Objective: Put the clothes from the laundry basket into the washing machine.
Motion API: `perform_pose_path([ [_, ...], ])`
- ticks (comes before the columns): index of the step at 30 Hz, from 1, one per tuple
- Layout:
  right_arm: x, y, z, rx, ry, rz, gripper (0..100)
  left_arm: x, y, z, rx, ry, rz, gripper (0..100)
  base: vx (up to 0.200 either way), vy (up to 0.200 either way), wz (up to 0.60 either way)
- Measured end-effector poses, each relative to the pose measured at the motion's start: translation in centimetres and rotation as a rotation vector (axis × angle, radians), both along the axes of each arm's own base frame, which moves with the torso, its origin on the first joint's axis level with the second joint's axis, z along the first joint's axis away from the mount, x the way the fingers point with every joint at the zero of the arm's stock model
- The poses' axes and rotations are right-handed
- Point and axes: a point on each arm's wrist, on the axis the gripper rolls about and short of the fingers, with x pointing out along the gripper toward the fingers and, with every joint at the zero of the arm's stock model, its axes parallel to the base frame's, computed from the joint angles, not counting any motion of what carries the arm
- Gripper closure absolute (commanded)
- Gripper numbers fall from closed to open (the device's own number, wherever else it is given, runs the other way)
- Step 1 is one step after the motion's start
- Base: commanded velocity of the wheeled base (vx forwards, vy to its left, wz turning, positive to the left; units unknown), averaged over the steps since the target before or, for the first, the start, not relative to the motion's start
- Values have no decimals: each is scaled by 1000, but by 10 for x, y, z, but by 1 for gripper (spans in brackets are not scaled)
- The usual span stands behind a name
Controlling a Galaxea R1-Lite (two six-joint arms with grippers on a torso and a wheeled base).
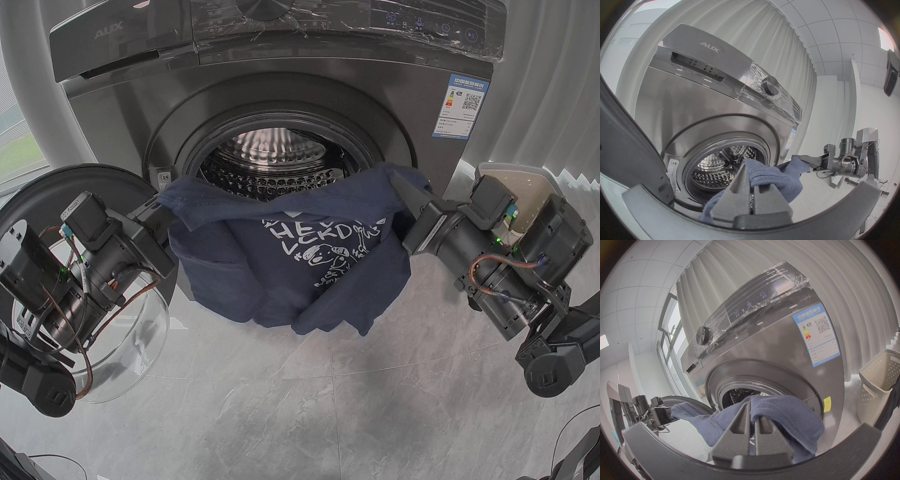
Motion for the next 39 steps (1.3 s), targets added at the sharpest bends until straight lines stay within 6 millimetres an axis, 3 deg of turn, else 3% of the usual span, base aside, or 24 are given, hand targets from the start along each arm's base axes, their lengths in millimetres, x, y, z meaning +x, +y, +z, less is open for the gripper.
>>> perform_pose_path([
  [6, 10, -7, -21, -47, 60, -58, 100, 0, -2, 2, -10, -3, 1, 100, 0, 0, 0],
  [17, -5, -13, -1, -31, -6, 8, 100, 2, -5, 17, -63, -50, 45, 100, 0, 0, 0],
  [36, -10, -21, -4, -32, 4, -5, 100, 3, -8, 4, -36, -3, 37, 100, 0, 0, 0],
  [39, -11, -20, -11, -53, 29, 6, 100, -1, -14, 0, -28, 14, 7, 100, 0, 0, 0],
])
